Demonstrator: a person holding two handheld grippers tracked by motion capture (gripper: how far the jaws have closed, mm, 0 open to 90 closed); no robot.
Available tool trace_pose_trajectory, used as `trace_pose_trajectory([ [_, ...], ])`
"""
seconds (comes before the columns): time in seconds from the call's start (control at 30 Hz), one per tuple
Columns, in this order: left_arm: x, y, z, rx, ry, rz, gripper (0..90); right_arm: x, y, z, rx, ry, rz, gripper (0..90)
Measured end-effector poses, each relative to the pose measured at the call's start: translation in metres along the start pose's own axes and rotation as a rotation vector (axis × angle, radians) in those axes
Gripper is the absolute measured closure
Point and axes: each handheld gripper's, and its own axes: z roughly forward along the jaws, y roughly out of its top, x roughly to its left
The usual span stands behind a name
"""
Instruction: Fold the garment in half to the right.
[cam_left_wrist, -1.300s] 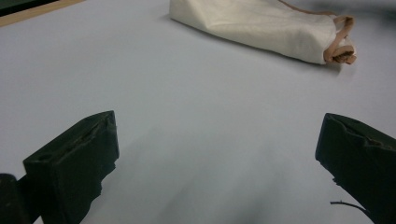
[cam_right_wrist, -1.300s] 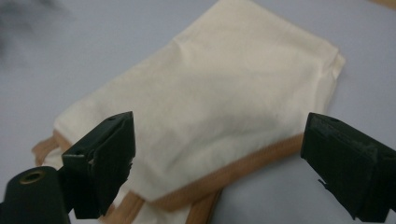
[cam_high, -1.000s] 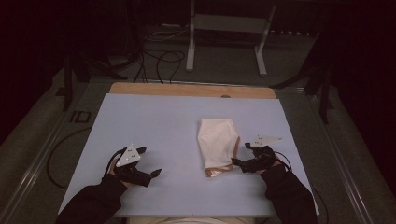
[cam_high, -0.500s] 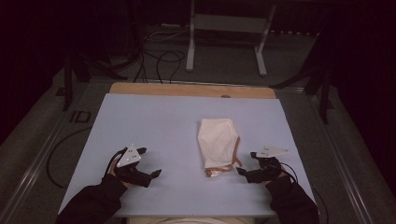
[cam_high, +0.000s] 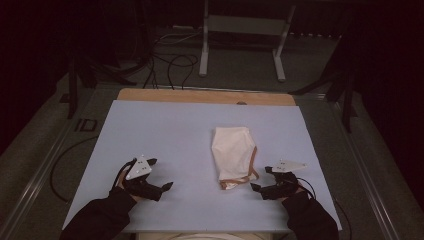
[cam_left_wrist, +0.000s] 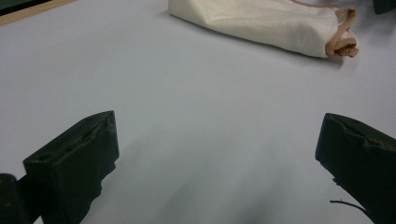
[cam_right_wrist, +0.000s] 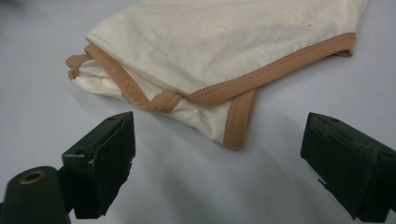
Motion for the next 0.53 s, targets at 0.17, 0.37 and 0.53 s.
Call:
trace_pose_trajectory([
  [0.17, -0.0008, 0.0003, -0.0002, 0.000, 0.001, 0.006, 0.5, -0.0003, 0.0003, -0.0006, 0.006, -0.015, -0.001, 10.3],
  [0.37, -0.0012, 0.0001, 0.0003, 0.003, 0.002, 0.006, 0.5, -0.0003, -0.0001, -0.0015, 0.014, -0.027, -0.002, 10.3],
  [0.53, -0.0010, 0.0007, 0.0003, 0.002, 0.000, 0.010, 0.5, -0.0005, -0.0004, -0.0017, 0.017, -0.034, -0.004, 10.3],
])
